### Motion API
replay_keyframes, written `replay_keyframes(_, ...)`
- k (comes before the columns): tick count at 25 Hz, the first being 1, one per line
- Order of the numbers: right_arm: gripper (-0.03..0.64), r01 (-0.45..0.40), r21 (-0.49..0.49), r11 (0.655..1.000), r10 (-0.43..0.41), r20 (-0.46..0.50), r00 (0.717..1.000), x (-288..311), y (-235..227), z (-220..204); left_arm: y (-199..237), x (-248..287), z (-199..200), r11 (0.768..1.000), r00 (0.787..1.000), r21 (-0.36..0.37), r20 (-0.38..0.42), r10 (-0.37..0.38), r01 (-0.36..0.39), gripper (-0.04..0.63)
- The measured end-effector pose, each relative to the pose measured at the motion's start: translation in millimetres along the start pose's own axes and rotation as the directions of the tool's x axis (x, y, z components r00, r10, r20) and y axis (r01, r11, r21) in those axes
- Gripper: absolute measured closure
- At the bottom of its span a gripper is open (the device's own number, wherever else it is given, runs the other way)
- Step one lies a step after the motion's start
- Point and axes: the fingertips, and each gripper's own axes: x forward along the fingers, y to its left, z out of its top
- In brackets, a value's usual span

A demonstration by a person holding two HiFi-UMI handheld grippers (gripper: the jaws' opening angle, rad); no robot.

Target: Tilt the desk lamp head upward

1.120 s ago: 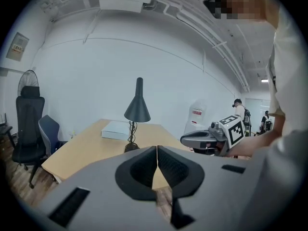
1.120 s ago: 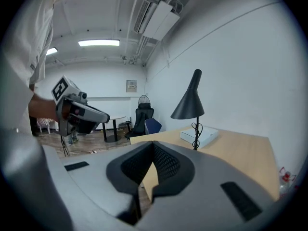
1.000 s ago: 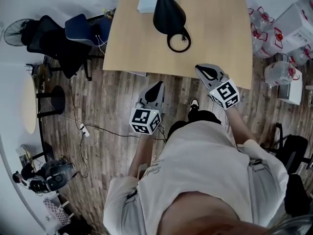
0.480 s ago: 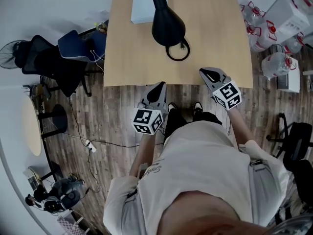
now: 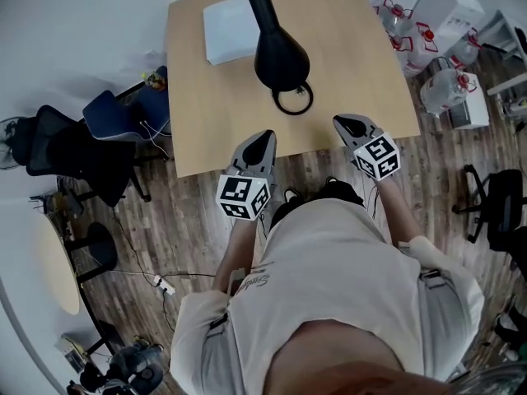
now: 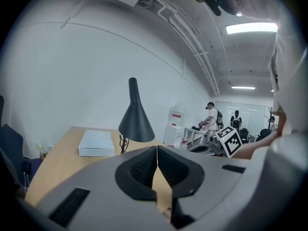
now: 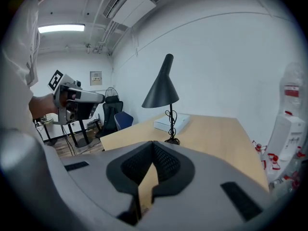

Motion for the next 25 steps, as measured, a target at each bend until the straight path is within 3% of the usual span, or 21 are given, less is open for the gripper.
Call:
replay_keyframes(9, 0.621, -0.005, 0.05, 0.999, 0.007, -0.049, 0.999, 0.2, 11.9, -33.2, -4.1, 28.0, -3.1, 0.997, 0.997, 0.008, -0.036, -0.072, 0.073, 0.578)
replay_keyframes(16, 0.621, -0.058, 0.045, 0.997, 0.061, -0.057, 0.997, 29.5, -18.2, -41.0, -2.3, 61.1, -3.4, 0.999, 0.997, 0.021, -0.071, -0.023, 0.025, 0.578)
replay_keyframes(25, 0.621, -0.211, -0.005, 0.978, 0.208, -0.143, 0.968, 91.4, -45.3, -63.6, 9.0, 98.3, -17.2, 0.998, 0.994, -0.006, -0.081, 0.068, -0.069, 0.578)
